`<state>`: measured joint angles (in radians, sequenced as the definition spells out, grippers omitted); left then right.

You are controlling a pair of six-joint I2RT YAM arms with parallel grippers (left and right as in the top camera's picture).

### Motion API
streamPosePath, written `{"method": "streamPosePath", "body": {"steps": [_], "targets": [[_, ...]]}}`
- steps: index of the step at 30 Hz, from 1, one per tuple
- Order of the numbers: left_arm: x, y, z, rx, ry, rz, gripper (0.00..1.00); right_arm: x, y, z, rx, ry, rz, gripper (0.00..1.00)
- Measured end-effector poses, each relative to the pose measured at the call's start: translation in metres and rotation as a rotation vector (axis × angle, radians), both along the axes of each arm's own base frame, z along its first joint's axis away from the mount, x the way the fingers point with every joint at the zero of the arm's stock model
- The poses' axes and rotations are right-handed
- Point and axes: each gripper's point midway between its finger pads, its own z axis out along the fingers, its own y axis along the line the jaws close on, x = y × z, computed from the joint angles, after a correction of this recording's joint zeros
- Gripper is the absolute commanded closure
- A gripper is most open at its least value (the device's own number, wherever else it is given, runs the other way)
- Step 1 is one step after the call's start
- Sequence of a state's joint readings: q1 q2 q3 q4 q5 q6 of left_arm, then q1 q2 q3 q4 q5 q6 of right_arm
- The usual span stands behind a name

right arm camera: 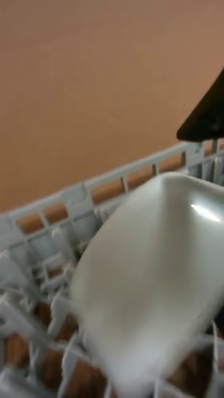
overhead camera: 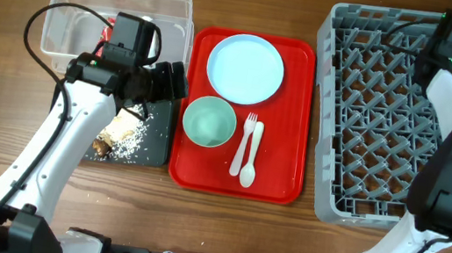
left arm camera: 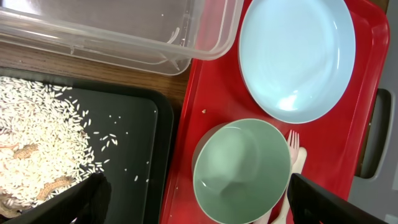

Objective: Sort waste into correct bins and load items into the dishwasher rack
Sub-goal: 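Place the light-blue bowl in the far right of the dish rack, then grasp the light-blue plate edge with the right gripper and lift it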

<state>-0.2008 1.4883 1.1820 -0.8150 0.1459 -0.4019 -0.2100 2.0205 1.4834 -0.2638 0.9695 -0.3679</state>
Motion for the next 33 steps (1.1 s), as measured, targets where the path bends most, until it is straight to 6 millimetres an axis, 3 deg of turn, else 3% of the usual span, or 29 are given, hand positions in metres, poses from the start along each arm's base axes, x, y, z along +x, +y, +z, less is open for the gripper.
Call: {"method": "streamPosePath", "body": {"steps": [2,4,7,11,15,17,18,20,24,28,33], "targets": [[0.0,0.0,0.0,0.0,0.0,0.0,0.08,0.002,0.008,0.009,0.052,-0.023,0.053,0.21],[0.0,0.0,0.0,0.0,0.0,0.0,0.07,0.004,0.019,0.02,0.115,-0.044,0.12,0.21],[0.0,0.0,0.0,0.0,0.0,0.0,0.06,0.008,0.058,0.057,0.271,-0.132,0.313,0.32],[0.0,0.0,0.0,0.0,0.001,0.0,0.06,0.023,0.161,0.085,0.564,-0.257,0.635,0.32],[-0.005,0.001,-0.003,0.005,0.024,0.0,0.05,0.023,0.285,0.079,0.912,-0.264,0.877,0.32],[-0.007,0.001,-0.003,0.007,0.033,0.0,0.04,0.016,0.33,0.073,1.029,-0.234,0.93,0.35],[-0.008,0.002,-0.004,0.007,0.036,0.0,0.04,0.012,0.357,0.065,1.091,-0.202,0.958,0.36],[-0.008,0.002,-0.004,0.007,0.037,0.0,0.04,0.006,0.385,0.044,1.149,-0.136,0.949,0.36],[-0.008,0.002,-0.004,0.007,0.037,0.0,0.03,-0.005,0.416,-0.023,1.206,-0.001,0.777,0.37],[-0.008,0.002,-0.004,0.007,0.037,0.0,0.04,-0.006,0.415,-0.072,1.23,0.025,0.571,0.44],[-0.008,0.002,-0.004,0.008,0.037,0.001,0.03,-0.014,0.41,-0.134,1.259,0.076,0.356,0.67]]}}
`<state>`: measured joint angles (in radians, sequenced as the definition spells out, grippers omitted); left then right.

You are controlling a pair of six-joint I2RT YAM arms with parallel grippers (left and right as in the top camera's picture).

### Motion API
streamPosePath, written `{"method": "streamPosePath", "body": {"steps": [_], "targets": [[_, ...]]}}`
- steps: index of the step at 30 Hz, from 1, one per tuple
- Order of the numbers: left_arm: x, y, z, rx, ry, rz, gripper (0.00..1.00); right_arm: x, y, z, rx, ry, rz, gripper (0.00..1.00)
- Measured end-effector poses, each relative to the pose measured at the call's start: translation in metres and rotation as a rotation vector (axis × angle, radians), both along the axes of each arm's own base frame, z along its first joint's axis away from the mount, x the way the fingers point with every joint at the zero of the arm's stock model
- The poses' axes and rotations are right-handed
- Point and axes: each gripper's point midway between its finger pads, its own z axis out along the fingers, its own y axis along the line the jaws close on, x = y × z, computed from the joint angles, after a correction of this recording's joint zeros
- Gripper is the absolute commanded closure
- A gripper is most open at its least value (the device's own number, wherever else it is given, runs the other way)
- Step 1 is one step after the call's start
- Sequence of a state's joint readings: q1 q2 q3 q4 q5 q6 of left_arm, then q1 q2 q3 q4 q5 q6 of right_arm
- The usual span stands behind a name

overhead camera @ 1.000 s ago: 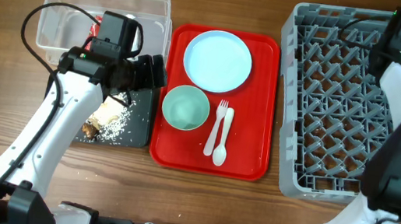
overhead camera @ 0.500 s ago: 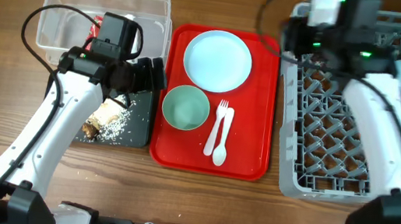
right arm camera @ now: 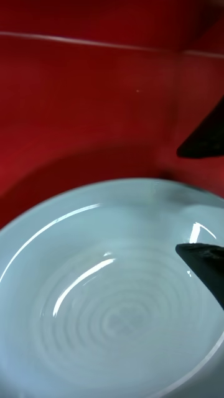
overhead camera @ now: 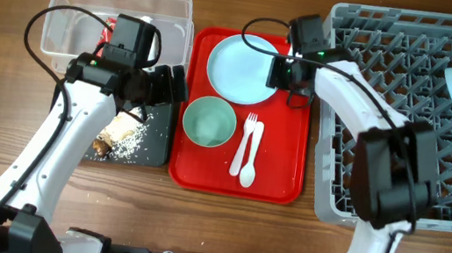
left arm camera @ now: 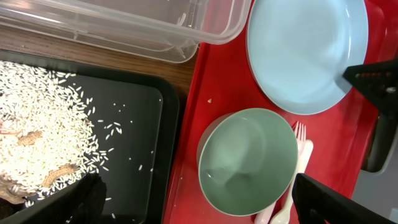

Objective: Sort waste into correct bins and load items into the dishwasher rack
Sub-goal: 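Grasp the light-blue plate edge with the right gripper and lift it, then stand the light-blue plate upright in the dish rack with the right gripper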

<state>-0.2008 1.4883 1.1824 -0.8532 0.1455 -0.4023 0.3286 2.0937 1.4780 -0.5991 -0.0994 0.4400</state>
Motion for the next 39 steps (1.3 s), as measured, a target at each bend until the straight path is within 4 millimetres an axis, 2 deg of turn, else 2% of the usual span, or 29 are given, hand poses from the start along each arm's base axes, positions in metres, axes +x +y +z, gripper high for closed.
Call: {"method": "streamPosePath", "body": {"steps": [1,2,4,12,14,16,17,18,19,21,23,25,26,27,29,34,36,39], "targets": [[0.0,0.0,0.0,0.0,0.001,0.0,0.03,-0.001,0.0,-0.007,-0.001,0.016,-0.011,0.73],[0.0,0.0,0.0,0.0,0.0,0.0,0.03,-0.003,-0.001,-0.013,-0.003,0.031,-0.023,0.83],[0.0,0.0,0.0,0.0,0.001,0.0,0.03,-0.003,-0.001,-0.013,0.002,0.035,-0.038,0.96],[0.0,0.0,0.0,0.0,0.0,0.0,0.03,0.001,-0.002,-0.01,0.018,0.03,-0.069,0.96],[0.0,0.0,0.0,0.0,0.0,0.0,0.03,0.008,-0.007,-0.001,0.018,0.003,-0.066,0.96],[0.0,0.0,0.0,0.0,0.0,0.0,0.03,0.019,-0.02,0.026,0.006,-0.067,-0.063,0.96],[0.0,0.0,0.0,0.0,0.0,0.0,0.03,0.028,-0.032,0.051,-0.007,-0.136,-0.062,0.96],[0.0,0.0,0.0,0.0,0.001,0.0,0.03,0.038,-0.046,0.087,-0.024,-0.231,-0.061,0.96],[0.0,0.0,0.0,0.0,0.0,0.0,0.03,0.044,-0.056,0.11,-0.043,-0.295,-0.062,0.96],[0.0,0.0,0.0,0.0,0.0,0.0,0.03,0.053,-0.089,0.179,-0.115,-0.475,-0.076,0.96],[0.0,0.0,0.0,0.0,0.001,0.0,0.03,0.053,-0.118,0.223,-0.203,-0.59,-0.088,0.96],[0.0,0.0,0.0,0.0,0.0,0.0,0.03,0.049,-0.159,0.267,-0.359,-0.695,-0.115,0.96],[0.0,0.0,0.0,0.0,0.0,0.0,0.03,0.047,-0.178,0.281,-0.432,-0.722,-0.133,0.96],[0.0,0.0,0.0,0.0,0.0,0.0,0.03,0.045,-0.208,0.295,-0.572,-0.739,-0.166,0.96],[0.0,0.0,0.0,0.0,-0.001,0.0,0.03,0.043,-0.252,0.314,-0.797,-0.747,-0.232,0.96],[0.0,0.0,0.0,0.0,0.0,0.0,0.03,0.026,-0.323,0.35,-1.123,-0.702,-0.351,0.96],[0.0,0.0,0.0,0.0,0.0,0.0,0.03,0.022,-0.341,0.351,-1.197,-0.659,-0.367,0.96],[0.0,0.0,0.0,0.0,0.0,0.0,0.03,0.023,-0.365,0.33,-1.279,-0.543,-0.35,0.96]]}}
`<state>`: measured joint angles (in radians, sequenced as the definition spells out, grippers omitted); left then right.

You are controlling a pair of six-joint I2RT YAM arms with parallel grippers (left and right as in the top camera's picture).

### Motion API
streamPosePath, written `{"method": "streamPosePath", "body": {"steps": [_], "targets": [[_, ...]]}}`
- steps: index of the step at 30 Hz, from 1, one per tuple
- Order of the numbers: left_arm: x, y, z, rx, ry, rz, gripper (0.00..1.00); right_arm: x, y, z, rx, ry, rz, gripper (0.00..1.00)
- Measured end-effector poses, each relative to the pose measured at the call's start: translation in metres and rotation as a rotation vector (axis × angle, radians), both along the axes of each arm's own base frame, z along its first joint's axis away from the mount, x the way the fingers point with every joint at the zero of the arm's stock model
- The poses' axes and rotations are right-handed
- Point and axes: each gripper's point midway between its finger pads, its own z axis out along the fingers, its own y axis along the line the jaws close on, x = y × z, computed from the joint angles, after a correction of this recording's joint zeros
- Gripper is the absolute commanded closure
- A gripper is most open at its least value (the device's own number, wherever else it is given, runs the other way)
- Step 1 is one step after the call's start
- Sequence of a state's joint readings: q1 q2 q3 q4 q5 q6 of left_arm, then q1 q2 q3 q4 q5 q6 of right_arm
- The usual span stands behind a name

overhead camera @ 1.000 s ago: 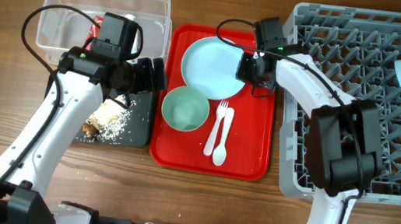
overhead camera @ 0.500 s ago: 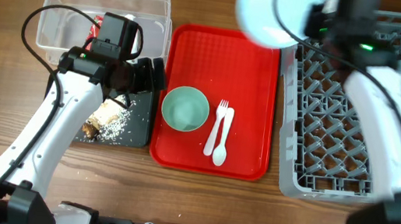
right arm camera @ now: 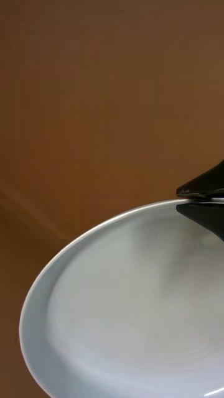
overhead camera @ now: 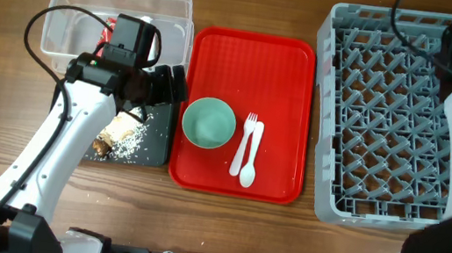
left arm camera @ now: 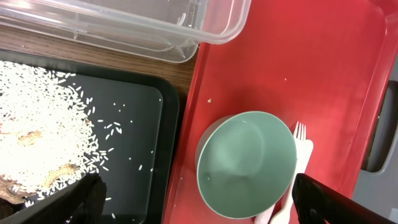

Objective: Sort waste into correct bins and load items into the dishwasher rack
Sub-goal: 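Stand the light-blue plate upright in the dish rack with the right gripper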

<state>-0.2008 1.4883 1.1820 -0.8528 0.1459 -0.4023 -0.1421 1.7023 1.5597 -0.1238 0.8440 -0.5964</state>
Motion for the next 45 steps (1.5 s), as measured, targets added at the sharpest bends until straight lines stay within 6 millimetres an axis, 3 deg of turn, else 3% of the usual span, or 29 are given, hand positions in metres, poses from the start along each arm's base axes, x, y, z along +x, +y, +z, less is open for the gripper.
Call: {"method": "streamPosePath", "body": {"steps": [4,10,14,16,18,20,22,24,27,30,33,34,37,40,43,45], "targets": [[0.0,0.0,0.0,0.0,0.0,0.0,0.03,0.011,-0.014,-0.038,-0.013,0.113,-0.033,0.96],[0.0,0.0,0.0,0.0,0.0,0.0,0.03,0.029,-0.017,-0.09,0.001,0.218,-0.032,0.96],[0.0,0.0,0.0,0.0,0.001,0.0,0.03,0.027,-0.012,-0.126,0.058,0.302,-0.028,0.96],[0.0,0.0,0.0,0.0,0.0,0.0,0.03,0.025,-0.005,-0.14,0.103,0.324,-0.016,0.78],[0.0,0.0,0.0,0.0,0.0,0.0,0.03,0.02,0.004,-0.155,0.162,0.358,0.0,0.71],[0.0,0.0,0.0,0.0,0.0,0.0,0.03,0.016,0.009,-0.165,0.203,0.378,0.007,0.49],[0.0,0.0,0.0,0.0,0.001,0.0,0.03,0.014,0.015,-0.174,0.257,0.386,0.03,0.35],[0.0,0.0,0.0,0.0,0.001,0.0,0.03,0.017,0.024,-0.177,0.314,0.372,0.073,0.27],[0.0,0.0,0.0,0.001,0.001,0.0,0.06,0.014,0.046,-0.156,0.401,0.33,0.186,0.26],[-0.005,0.006,-0.003,0.021,0.029,0.039,0.03,0.003,0.102,-0.116,0.573,0.253,0.407,0.26],[-0.011,0.018,-0.007,0.048,0.069,0.128,0.01,-0.01,0.171,-0.108,0.816,0.246,0.612,0.26],[-0.015,0.025,-0.009,0.055,0.092,0.164,0.0,-0.014,0.199,-0.112,0.913,0.27,0.676,0.27],[-0.02,0.042,-0.012,0.068,0.13,0.236,0.0,-0.028,0.249,-0.128,1.07,0.349,0.746,0.27],[-0.024,0.067,-0.014,0.075,0.16,0.325,0.0,-0.058,0.319,-0.163,1.194,0.525,0.807,0.29],[-0.027,0.08,-0.015,0.079,0.175,0.368,0.0,-0.089,0.365,-0.201,1.254,0.682,0.801,0.3],[-0.027,0.084,-0.015,0.079,0.177,0.38,0.0,-0.104,0.382,-0.219,1.273,0.752,0.787,0.33]]}}
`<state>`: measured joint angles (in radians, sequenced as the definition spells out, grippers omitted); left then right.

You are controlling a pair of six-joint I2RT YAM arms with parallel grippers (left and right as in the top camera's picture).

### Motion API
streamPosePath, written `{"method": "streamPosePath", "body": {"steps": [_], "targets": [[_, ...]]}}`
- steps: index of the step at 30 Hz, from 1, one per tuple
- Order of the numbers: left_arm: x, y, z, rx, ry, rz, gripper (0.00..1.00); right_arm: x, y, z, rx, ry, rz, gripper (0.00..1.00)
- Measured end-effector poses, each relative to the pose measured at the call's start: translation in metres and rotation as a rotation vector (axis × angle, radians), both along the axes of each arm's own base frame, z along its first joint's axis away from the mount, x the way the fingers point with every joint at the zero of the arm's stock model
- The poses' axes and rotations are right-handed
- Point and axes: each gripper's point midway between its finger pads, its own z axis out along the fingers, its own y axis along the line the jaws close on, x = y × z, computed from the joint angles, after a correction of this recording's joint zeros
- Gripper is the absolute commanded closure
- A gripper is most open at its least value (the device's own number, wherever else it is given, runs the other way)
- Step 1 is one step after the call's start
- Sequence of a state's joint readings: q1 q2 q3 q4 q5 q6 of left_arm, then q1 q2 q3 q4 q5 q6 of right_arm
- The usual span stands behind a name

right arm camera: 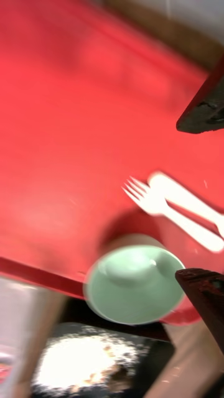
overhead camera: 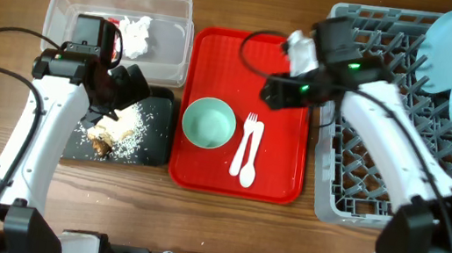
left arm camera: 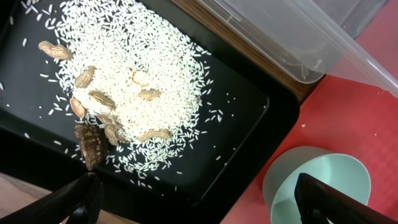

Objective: Sort waste into correct bins and load items into the dishwasher rack
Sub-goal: 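Stand the light-blue plate upright in the dish rack with the right gripper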

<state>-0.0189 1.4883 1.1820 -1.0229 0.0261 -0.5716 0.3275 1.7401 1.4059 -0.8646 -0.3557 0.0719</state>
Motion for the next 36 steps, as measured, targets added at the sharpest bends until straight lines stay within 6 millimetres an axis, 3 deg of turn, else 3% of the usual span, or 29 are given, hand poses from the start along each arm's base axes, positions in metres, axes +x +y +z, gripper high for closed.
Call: {"method": "streamPosePath", "body": {"steps": [1,3,7,9,12,14,18,21,22,25,26,27,29,30,31,33,36], "targets": [[0.0,0.0,0.0,-0.001,0.0,0.001,0.0,-0.014,0.018,-0.019,-0.008,0.061,0.034,0.33],[0.0,0.0,0.0,-0.001,0.002,0.004,0.0,-0.028,0.035,-0.036,-0.024,0.115,0.065,0.35],[-0.001,0.0,0.0,-0.001,0.003,0.004,0.0,-0.046,0.064,-0.067,-0.051,0.188,0.11,0.56],[-0.001,0.0,0.0,-0.001,0.002,0.004,0.0,-0.052,0.072,-0.083,-0.078,0.225,0.087,0.76],[-0.001,0.0,0.0,-0.001,0.003,0.004,0.0,-0.056,0.075,-0.106,-0.113,0.273,0.042,0.83],[-0.001,0.0,0.0,-0.001,0.003,0.004,0.0,-0.051,0.076,-0.11,-0.112,0.264,0.016,0.96],[-0.001,0.0,0.0,-0.001,0.003,0.004,0.0,-0.044,0.074,-0.11,-0.104,0.252,-0.016,0.96],[-0.001,0.0,0.0,-0.001,0.003,0.004,0.0,-0.033,0.051,-0.108,-0.145,0.246,-0.075,0.96],[-0.001,0.0,0.0,-0.001,0.003,0.004,0.0,-0.026,0.04,-0.101,-0.16,0.226,-0.101,0.95],[0.0,0.0,0.0,-0.001,0.002,0.004,0.0,0.02,0.001,-0.046,-0.17,0.026,-0.207,0.96],[-0.001,0.0,0.0,-0.001,0.003,0.004,0.0,0.04,-0.016,-0.015,-0.167,-0.084,-0.257,0.96],[-0.001,0.0,0.0,-0.001,0.003,0.004,0.0,0.068,-0.052,0.05,-0.175,-0.294,-0.363,0.95],[-0.001,0.0,0.0,-0.001,0.003,0.004,0.0,0.088,-0.096,0.113,-0.236,-0.528,-0.464,0.96],[-0.001,0.0,0.0,-0.001,0.003,0.004,0.0,0.092,-0.113,0.133,-0.272,-0.595,-0.496,0.96],[-0.001,0.0,0.0,-0.001,0.002,0.004,0.0,0.096,-0.147,0.161,-0.366,-0.696,-0.556,0.96],[-0.001,0.0,0.0,-0.001,0.003,0.004,0.0,0.097,-0.191,0.177,-0.525,-0.757,-0.628,0.96],[0.0,0.0,0.0,-0.001,0.002,0.004,0.0,0.096,-0.252,0.18,-0.784,-0.755,-0.755,0.96]]}}
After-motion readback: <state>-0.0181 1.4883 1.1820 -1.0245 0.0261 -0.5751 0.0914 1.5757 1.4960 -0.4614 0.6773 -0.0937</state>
